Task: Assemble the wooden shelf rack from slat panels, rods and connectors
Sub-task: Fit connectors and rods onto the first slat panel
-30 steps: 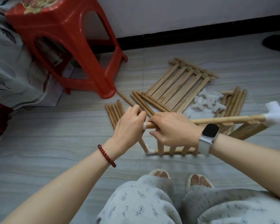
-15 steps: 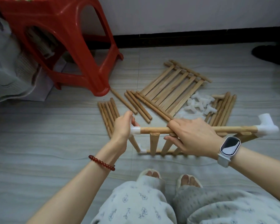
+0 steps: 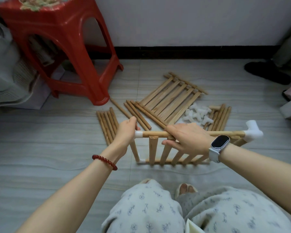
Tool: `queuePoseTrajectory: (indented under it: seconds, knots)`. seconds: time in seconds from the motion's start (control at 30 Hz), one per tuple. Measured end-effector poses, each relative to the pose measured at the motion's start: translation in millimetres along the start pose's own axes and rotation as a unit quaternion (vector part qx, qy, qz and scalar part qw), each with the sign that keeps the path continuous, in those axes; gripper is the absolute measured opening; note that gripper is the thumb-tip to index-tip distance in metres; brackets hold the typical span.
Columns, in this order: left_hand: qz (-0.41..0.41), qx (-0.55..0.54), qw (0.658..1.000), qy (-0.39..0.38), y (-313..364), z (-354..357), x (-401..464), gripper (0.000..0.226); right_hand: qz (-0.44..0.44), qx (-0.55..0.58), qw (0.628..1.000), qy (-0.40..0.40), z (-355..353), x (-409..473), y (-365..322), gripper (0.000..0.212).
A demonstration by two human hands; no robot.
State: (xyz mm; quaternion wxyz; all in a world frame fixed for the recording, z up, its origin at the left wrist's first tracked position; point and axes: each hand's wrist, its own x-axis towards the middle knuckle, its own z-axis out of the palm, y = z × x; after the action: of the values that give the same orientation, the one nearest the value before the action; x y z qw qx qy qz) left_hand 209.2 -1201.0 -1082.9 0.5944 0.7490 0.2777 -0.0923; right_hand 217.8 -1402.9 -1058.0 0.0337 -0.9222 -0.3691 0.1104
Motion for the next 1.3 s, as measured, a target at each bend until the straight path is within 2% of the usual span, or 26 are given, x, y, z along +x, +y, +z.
queuePoseTrajectory:
  seconds: [0.07,0.13,0.17,0.2,0.27,0.33,0.4,0.5,0.67,0.77,0.87,1.0,1.07,1.17,1.23,1.27,1.3]
  knots:
    - [0.014,0.048,0.999,-0.001,0,-6,-1,0.04,0.03,0.068,0.997,-0.003,-5,-3,5,0.039]
    - [0.036,0.084,0.996,-0.004,1,-10,-10,0.049,0.124,0.065,0.986,0.095,-14,-17,19,0.048]
    - [0.03,0.096,0.995,-0.002,0,-9,-10,0.05,0.205,0.028,0.969,0.133,-14,-22,34,0.048]
    - [0.022,0.102,0.995,0.0,3,-8,-12,0.051,0.294,-0.016,0.945,0.141,-16,-31,47,0.045]
    - [-0.008,0.083,0.996,0.002,8,-5,-20,0.05,0.452,-0.024,0.888,0.083,-17,-55,67,0.044]
    - [-0.032,0.065,0.997,0.0,12,-3,-25,0.049,0.559,0.085,0.824,0.045,-13,-77,77,0.046]
    - [-0.042,0.074,0.996,-0.005,13,-2,-31,0.047,0.595,0.177,0.783,0.04,-8,-90,79,0.044]
    - [-0.024,0.124,0.992,-0.003,17,-9,-43,0.036,0.566,0.201,0.798,0.048,-13,-97,74,0.016]
    - [0.025,0.138,0.988,0.07,39,-52,-53,0.034,0.527,0.241,0.805,0.131,-49,-79,54,0.014]
    - [0.072,0.138,0.973,0.169,52,-93,-61,0.042,0.484,0.253,0.815,0.192,-78,-50,33,0.015]
    - [0.104,0.122,0.945,0.286,44,-136,-66,0.043,0.44,0.324,0.803,0.239,-100,-11,5,0.021]
    - [0.149,-0.002,0.901,0.408,2,-199,-71,0.035,0.387,0.437,0.791,0.185,-104,55,-48,0.014]
    - [0.165,-0.015,0.873,0.459,-23,-228,-75,0.033,0.356,0.474,0.792,0.146,-89,87,-75,0.009]
    - [0.136,-0.015,0.857,0.497,-68,-266,-74,0.029,0.305,0.408,0.854,0.102,-65,132,-125,0.024]
    - [0.078,-0.005,0.859,0.506,-105,-281,-72,0.027,0.261,0.474,0.835,0.099,-38,158,-152,0.014]
    - [0.038,0.009,0.861,0.507,-125,-286,-70,0.026,0.249,0.469,0.84,0.111,-20,168,-161,0.014]
    - [-0.009,0.024,0.862,0.507,-144,-291,-68,0.025,0.266,0.498,0.817,0.117,-1,179,-169,0.02]
